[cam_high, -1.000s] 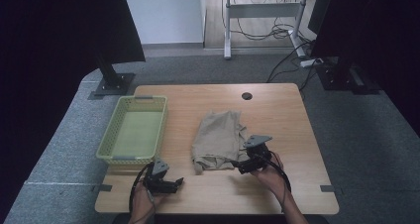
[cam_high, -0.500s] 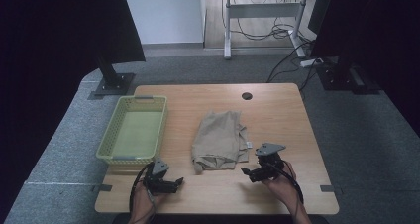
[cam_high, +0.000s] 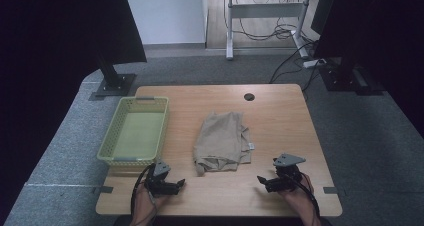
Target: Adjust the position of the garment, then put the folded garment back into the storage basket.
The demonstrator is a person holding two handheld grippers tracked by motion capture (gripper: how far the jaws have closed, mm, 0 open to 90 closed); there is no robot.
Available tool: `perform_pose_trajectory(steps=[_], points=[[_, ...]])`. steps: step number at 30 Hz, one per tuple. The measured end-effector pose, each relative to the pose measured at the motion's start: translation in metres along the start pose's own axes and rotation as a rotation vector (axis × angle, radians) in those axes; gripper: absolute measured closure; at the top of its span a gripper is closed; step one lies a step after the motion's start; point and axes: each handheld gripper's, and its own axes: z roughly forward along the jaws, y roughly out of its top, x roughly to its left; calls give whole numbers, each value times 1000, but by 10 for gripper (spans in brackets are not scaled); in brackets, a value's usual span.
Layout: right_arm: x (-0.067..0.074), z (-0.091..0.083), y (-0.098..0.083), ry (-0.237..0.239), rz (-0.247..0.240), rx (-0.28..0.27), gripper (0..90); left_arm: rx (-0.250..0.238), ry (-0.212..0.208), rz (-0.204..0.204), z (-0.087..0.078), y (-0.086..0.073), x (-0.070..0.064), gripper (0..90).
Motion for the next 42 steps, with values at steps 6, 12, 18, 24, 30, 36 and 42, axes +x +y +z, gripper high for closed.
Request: perform_pose_trajectory(steps=[6,12,18,24,30,36,42], points=[[-4,4,-19,-18,18,39,63,0,0,0,0,0,0,119],[-5,7,-30,-22,31,68,44,0,0,0,0,0,0,119],[-4,6,-31,-32,33,71,40,9,-16,14,1,0,-1,78],[-4,6,-31,-32,33,71,41,8,-13,10,1,1,-1,81],[-4,6,-31,-32,34,70,42,-5,-24,8,1,4,-1,101],[-4,6,-31,-32,35,70,42,-16,-42,14,-1,10,-5,105],[-4,6,-31,-32,35,70,42,-30,-61,30,-3,19,-8,112]])
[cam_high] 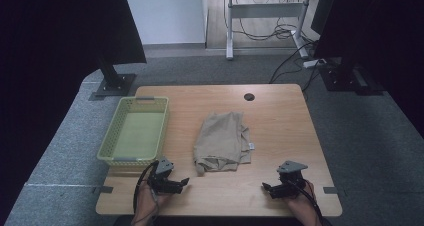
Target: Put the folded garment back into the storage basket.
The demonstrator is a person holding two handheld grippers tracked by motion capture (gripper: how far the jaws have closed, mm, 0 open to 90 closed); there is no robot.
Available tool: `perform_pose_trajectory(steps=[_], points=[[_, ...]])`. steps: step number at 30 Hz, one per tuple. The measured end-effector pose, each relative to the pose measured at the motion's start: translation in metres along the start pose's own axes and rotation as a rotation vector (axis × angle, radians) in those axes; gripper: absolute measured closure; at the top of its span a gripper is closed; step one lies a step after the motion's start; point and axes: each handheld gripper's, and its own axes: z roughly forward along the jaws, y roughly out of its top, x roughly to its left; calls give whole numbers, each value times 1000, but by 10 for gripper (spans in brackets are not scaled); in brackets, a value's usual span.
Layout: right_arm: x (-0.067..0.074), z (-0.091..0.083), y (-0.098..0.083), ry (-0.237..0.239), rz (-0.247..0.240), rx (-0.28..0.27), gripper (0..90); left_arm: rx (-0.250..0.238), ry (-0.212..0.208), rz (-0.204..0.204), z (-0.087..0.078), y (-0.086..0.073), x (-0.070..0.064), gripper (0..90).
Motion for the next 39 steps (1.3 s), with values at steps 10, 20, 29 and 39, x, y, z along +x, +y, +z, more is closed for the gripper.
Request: perform_pose_trajectory(steps=[10,20,29,39], points=[[0,0,0,0,0,0,42,-15,-35,16,0,24,-4,113],[0,0,0,-1,0,0,43,-27,-89,47,9,64,-12,101],[0,0,0,-1,1,0,42,-19,-109,66,33,92,-15,87],[0,1,1,-4,1,0,43,-20,-110,86,70,124,-13,59]])
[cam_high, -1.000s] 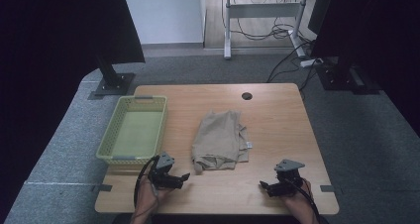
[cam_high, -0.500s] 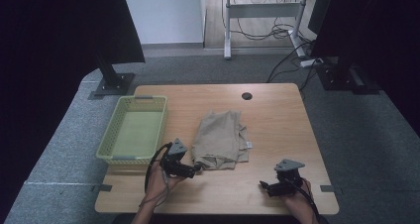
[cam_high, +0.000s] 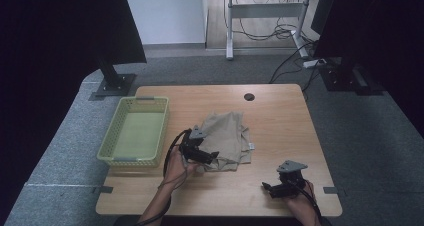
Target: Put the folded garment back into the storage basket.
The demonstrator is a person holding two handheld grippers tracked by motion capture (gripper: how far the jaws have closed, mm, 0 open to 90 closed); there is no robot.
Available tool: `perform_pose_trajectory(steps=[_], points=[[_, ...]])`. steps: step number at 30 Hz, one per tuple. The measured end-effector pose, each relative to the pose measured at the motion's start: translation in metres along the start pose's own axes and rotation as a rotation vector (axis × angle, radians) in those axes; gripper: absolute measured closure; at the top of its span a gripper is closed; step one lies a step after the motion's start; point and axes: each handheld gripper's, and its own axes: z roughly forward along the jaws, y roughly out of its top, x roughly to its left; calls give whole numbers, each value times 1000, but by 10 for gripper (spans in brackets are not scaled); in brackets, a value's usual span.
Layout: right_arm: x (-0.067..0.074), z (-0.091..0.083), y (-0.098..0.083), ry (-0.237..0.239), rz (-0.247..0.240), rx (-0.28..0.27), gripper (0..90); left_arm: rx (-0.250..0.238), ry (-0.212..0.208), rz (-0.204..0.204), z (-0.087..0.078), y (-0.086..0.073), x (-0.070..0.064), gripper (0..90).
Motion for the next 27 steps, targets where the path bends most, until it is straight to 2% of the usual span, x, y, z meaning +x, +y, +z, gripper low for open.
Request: perform_pose_trajectory(steps=[8,10,11,15,16,17,19,22,23,25,27], points=[[0,0,0,-1,2,0,43,29,-1,23,29,24,2,18],[0,0,0,-1,2,0,43,62,9,28,44,29,5,6],[0,0,0,-1,2,0,43,62,9,28,44,29,5,2],[0,0,0,0,1,0,42,108,24,29,64,30,8,0],[0,0,0,0,1,0,42,108,24,29,64,30,8,0],[0,0,0,1,0,0,43,131,33,30,75,29,10,0],[0,0,0,2,-1,0,43,165,35,40,85,29,12,0],[0,0,0,2,0,1,42,232,59,63,99,27,13,0],[0,0,0,2,2,1,43,253,55,65,103,26,13,0],[0,0,0,2,0,0,43,254,16,24,107,24,17,0],[0,0,0,2,2,1,42,255,18,22,106,24,16,0]])
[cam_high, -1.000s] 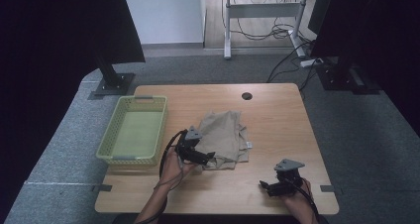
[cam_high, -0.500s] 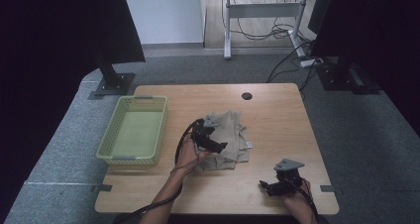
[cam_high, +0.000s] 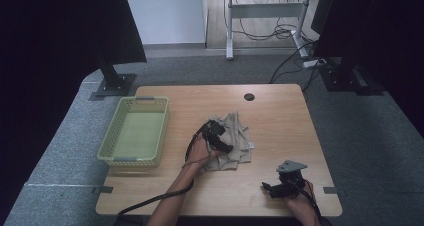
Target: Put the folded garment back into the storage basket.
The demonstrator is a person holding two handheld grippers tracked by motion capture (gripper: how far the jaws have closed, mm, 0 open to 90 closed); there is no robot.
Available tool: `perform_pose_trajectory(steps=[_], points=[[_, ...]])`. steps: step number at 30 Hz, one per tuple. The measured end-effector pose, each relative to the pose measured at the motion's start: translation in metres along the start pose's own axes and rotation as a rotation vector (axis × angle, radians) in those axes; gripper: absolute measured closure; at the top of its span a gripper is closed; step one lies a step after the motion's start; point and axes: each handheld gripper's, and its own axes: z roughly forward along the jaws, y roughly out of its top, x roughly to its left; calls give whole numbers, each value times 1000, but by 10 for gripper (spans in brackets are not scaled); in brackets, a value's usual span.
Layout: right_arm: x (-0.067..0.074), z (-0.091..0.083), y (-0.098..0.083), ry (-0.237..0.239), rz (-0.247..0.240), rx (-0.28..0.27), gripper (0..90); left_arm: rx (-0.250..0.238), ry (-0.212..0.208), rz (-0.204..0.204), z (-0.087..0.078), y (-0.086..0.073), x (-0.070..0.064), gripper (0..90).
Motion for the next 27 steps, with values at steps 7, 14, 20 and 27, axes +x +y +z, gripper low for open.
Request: perform_pose_trajectory(steps=[7,14,20,27], points=[[0,0,0,0,-3,-1,43,8,8,-16,-8,2,-8,172],[0,0,0,0,-3,-1,42,-24,-25,3,-16,-2,-14,772],[0,0,0,3,-5,-1,42,-25,-25,26,-20,-2,-16,802],[0,0,0,3,-6,-1,43,-83,-16,25,-43,-1,-13,808]])
